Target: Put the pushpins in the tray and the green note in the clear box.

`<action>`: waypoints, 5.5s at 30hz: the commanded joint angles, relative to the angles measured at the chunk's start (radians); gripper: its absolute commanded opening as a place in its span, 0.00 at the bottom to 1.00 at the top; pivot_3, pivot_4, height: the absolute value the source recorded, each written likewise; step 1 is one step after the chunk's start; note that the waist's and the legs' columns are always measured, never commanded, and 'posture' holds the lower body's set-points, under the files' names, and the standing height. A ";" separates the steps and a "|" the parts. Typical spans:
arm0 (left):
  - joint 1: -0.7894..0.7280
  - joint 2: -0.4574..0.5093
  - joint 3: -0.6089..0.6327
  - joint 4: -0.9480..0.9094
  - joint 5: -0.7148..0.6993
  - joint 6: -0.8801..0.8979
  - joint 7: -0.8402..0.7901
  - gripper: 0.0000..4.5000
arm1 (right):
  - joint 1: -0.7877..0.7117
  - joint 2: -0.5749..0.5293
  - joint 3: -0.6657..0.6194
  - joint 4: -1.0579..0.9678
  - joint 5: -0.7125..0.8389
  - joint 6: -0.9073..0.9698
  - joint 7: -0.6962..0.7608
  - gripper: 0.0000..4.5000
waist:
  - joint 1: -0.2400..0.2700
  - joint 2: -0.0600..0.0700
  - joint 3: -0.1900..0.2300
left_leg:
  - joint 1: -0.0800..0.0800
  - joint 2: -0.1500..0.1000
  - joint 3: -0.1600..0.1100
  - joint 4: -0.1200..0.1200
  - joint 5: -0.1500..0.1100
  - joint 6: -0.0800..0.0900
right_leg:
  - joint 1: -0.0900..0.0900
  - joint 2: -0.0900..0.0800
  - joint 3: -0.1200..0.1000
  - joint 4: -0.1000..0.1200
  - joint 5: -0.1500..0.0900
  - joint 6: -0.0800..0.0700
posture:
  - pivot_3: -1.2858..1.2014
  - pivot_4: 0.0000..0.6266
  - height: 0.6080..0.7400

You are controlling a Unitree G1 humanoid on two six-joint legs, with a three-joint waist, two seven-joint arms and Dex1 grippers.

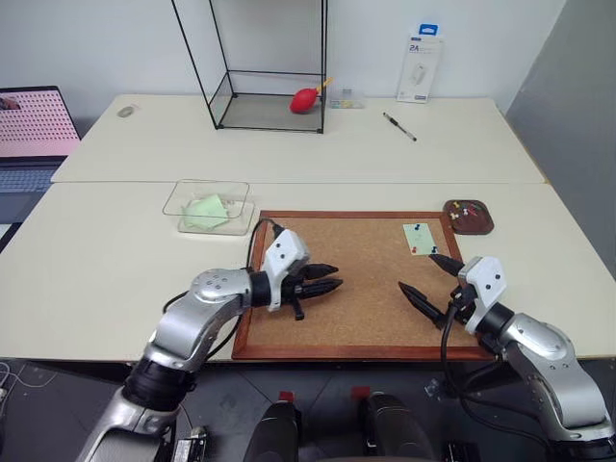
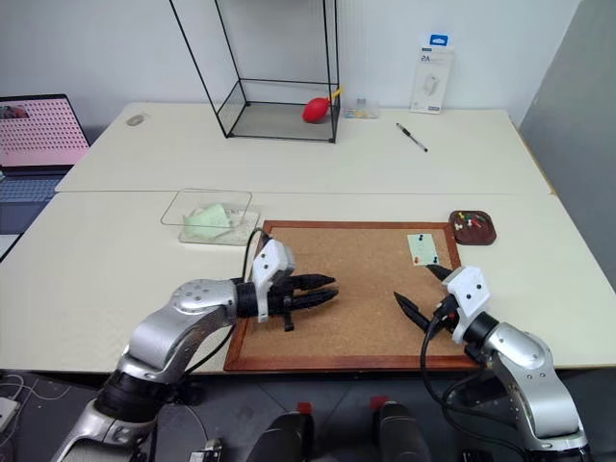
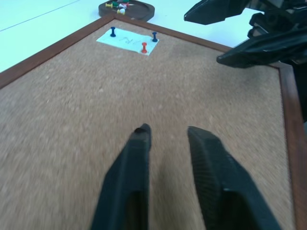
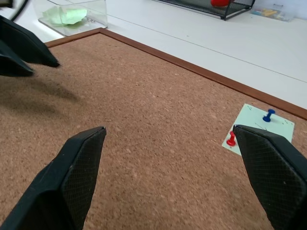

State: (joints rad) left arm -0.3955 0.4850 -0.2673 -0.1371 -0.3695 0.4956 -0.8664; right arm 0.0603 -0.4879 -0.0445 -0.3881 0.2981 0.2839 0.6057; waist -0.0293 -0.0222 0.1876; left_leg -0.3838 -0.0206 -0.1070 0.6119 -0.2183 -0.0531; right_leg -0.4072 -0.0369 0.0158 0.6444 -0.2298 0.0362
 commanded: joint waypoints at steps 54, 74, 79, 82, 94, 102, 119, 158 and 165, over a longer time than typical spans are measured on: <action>0.016 -0.108 -0.101 0.219 0.200 -0.149 -0.110 0.00 | -0.660 0.044 0.020 0.795 -0.147 -0.028 -0.050 0.01 | -0.004 0.002 -0.001 | 0.002 -0.001 0.001 0.000 0.000 0.000 | 0.001 0.000 0.001 0.001 0.003 0.005 | 0.52 0.24 1.00; 0.023 -0.108 -0.117 0.234 0.210 -0.144 -0.118 0.00 | -0.611 0.060 -0.037 0.605 -0.092 0.068 -0.080 0.01 | -0.004 0.002 -0.002 | 0.002 -0.001 0.000 0.000 0.000 0.000 | 0.001 0.000 0.001 0.001 0.003 0.005 | 0.52 0.24 1.00; 0.023 -0.108 -0.120 0.235 0.211 -0.146 -0.121 0.00 | -0.605 0.031 -0.083 0.547 -0.075 0.102 -0.087 0.01 | -0.004 0.002 -0.002 | 0.002 -0.001 0.000 0.000 0.000 0.000 | 0.001 0.000 0.001 0.001 0.003 0.005 | 0.52 0.24 1.00; 0.021 -0.111 -0.119 0.237 0.211 -0.149 -0.121 0.00 | -0.619 -0.013 -0.123 0.574 -0.090 0.099 -0.112 0.01 | -0.003 0.002 -0.002 | 0.002 -0.001 0.000 0.000 0.000 0.000 | 0.001 0.000 0.001 0.001 0.003 0.005 | 0.52 0.24 1.00; 0.018 -0.114 -0.120 0.239 0.216 -0.164 -0.122 0.00 | -0.655 -0.114 -0.011 0.865 -0.326 -0.073 -0.216 0.01 | -0.004 0.004 -0.003 | 0.002 -0.001 0.002 0.000 0.000 0.000 | 0.002 0.000 0.001 0.001 0.003 0.005 | 0.52 0.24 1.00; 0.019 -0.112 -0.121 0.230 0.219 -0.165 -0.121 0.00 | -0.713 -0.100 0.000 1.013 -0.358 -0.158 -0.244 0.29 | -0.003 0.004 -0.003 | 0.002 -0.001 0.001 0.000 0.000 0.000 | 0.002 0.000 0.001 0.001 0.003 0.005 | 0.52 0.24 1.00; 0.017 -0.111 -0.126 0.237 0.221 -0.172 -0.130 0.00 | -0.689 -0.117 -0.047 0.942 -0.333 -0.145 -0.242 0.98 | -0.004 0.004 -0.003 | 0.002 -0.001 0.001 0.000 0.000 0.000 | 0.002 0.000 0.002 0.001 0.003 0.005 | 0.52 0.24 1.00; 0.008 -0.096 -0.117 0.248 0.226 -0.181 -0.145 0.00 | -0.304 0.048 -0.088 0.377 -0.076 0.107 -0.139 0.46 | -0.003 0.006 -0.004 | 0.002 -0.001 0.001 0.000 0.000 0.000 | 0.002 0.000 0.001 0.001 0.003 0.005 | 0.52 0.24 1.00; 0.010 -0.094 -0.118 0.250 0.228 -0.184 -0.146 0.00 | -0.298 0.056 -0.077 0.369 -0.078 0.106 -0.132 0.12 | -0.003 0.006 -0.004 | 0.002 -0.001 0.001 0.000 0.000 0.000 | 0.002 0.000 0.001 0.001 0.003 0.005 | 0.52 0.24 1.00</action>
State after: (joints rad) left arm -0.4069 0.3754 -0.3550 0.0886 -0.1676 0.2952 -0.9939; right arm -0.2257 -0.4275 -0.1086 0.0045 0.2200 0.4147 0.4765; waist -0.0322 -0.0165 0.1839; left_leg -0.3816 -0.0214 -0.1065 0.6122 -0.2182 -0.0526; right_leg -0.4050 -0.0370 0.0165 0.6450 -0.2266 0.0416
